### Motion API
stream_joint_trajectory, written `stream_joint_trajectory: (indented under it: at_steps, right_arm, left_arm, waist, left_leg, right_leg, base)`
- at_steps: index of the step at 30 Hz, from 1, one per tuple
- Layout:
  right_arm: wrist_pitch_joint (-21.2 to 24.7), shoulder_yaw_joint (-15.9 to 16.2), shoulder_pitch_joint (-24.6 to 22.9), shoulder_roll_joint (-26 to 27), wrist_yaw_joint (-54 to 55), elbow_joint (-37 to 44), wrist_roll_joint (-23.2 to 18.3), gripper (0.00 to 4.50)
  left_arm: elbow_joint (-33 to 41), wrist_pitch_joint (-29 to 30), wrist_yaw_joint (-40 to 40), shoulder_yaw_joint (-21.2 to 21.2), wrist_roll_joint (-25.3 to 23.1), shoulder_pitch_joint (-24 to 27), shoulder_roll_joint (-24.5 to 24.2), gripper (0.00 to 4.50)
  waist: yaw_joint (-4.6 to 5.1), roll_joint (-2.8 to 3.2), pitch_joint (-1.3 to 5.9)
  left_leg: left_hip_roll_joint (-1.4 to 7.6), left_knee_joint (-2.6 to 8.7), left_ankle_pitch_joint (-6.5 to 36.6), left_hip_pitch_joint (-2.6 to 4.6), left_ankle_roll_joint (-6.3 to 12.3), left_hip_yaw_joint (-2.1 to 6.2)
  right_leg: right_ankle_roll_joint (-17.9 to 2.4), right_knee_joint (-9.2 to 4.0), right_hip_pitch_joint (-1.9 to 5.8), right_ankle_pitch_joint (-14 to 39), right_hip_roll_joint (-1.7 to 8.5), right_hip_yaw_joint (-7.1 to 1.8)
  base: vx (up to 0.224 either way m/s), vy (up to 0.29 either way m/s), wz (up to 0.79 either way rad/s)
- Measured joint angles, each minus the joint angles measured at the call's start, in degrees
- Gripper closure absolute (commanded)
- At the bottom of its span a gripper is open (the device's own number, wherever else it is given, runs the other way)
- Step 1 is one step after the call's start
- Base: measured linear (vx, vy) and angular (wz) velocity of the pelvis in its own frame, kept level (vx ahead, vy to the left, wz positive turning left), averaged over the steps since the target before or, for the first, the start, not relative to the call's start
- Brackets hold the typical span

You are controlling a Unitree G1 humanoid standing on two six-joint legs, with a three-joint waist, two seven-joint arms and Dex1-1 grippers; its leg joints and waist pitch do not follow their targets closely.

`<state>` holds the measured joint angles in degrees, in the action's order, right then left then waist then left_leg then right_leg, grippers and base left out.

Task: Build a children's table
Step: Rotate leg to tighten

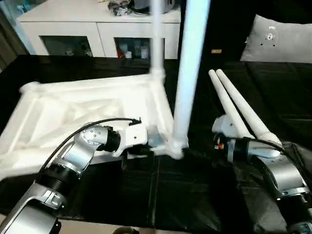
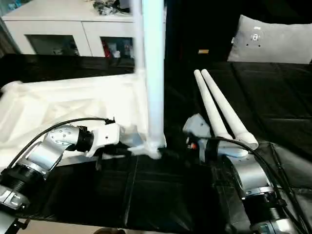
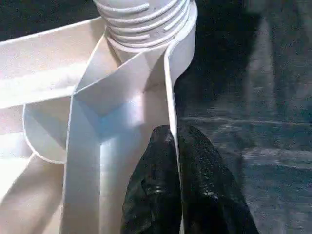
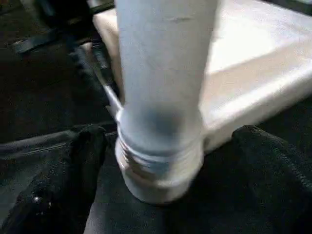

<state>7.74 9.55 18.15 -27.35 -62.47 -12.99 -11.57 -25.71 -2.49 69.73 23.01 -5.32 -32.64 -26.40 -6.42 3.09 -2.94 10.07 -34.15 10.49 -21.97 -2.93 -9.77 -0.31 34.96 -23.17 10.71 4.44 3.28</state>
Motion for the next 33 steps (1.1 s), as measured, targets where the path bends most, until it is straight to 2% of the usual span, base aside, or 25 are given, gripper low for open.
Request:
stream_joint_trajectory:
  at_steps: [2,8,9,13,19,25,29,33]
  right_arm:
    - [-0.2,0.4,0.0,0.0,-1.7,0.0,-0.2,0.04]
    - [-0.3,1.4,0.0,0.2,-3.6,0.4,-1.2,0.48]
    - [-0.2,1.4,0.0,0.2,-4.0,0.4,-1.5,0.67]
    - [0.5,1.4,0.1,0.2,-4.5,0.3,-1.8,0.9]
    - [0.5,1.4,0.7,0.6,-4.8,-0.9,-1.8,1.53]
    - [0.4,1.4,0.8,0.7,-4.8,-0.9,-1.8,1.79]
    - [1.0,1.5,0.3,1.0,-4.3,-0.5,-1.8,1.82]
    - [5.4,0.5,-0.5,4.1,0.7,0.7,-1.9,1.83]
  left_arm:
    - [-0.7,-1.0,1.0,0.7,0.0,-0.7,-0.2,4.5]
    - [-2.7,-3.8,3.1,1.1,0.1,-1.7,-0.3,4.5]
    - [-2.9,-4.3,3.6,1.1,0.1,-1.7,-0.3,4.5]
    - [-3.4,-5.2,4.5,1.1,0.2,-1.8,-0.4,4.5]
    - [-4.2,-6.3,5.0,1.2,0.6,-2.0,-0.4,4.5]
    - [-4.4,-6.4,5.0,1.2,0.6,-2.0,-0.4,4.5]
    - [-3.6,-4.1,4.4,0.8,0.6,-1.6,-0.2,4.5]
    - [0.6,4.6,1.3,-0.7,0.6,0.6,1.0,4.5]
  waist:
    - [-0.19,0.0,0.0]
    - [-0.26,-0.01,0.0]
    - [-0.27,-0.02,0.01]
    - [-0.31,-0.02,0.01]
    - [-0.36,-0.04,0.02]
    - [-0.34,-0.04,0.02]
    - [-0.35,-0.02,0.04]
    - [0.06,-0.05,0.06]
  left_leg:
    - [0.01,-0.01,0.0,0.0,0.0,0.0]
    - [0.03,-0.08,0.0,-0.01,0.02,0.0]
    - [0.03,-0.08,0.0,-0.02,0.02,0.0]
    - [0.03,-0.08,0.0,-0.01,0.02,0.0]
    - [0.04,-0.1,0.0,0.0,0.03,0.0]
    - [0.05,-0.1,0.0,0.03,0.03,0.0]
    - [0.06,-0.1,0.0,0.08,0.03,0.0]
    - [0.06,-0.08,0.0,0.7,0.01,-0.02]
  right_leg:
    - [0.0,0.04,0.0,0.0,0.0,0.02]
    - [0.0,0.06,0.02,0.0,0.02,0.05]
    - [0.0,0.05,0.03,0.0,0.02,0.05]
    - [0.0,0.06,0.04,0.0,0.02,0.06]
    - [0.0,0.07,0.06,0.0,0.03,0.08]
    - [0.0,0.09,0.07,0.0,0.03,0.09]
    - [0.0,0.09,0.14,0.0,0.04,0.11]
    - [0.0,0.1,0.63,0.0,0.05,0.1]
  base:
    - [0.0,0.0,0.0]
    - [0.0,0.0,0.0]
    - [0.0,0.0,0.0]
    - [0.0,0.0,0.0]
    - [0.0,0.0,0.0]
    - [0.0,0.0,0.0]
    - [0.0,0.0,0.0]
    - [0.0,0.0,0.0]
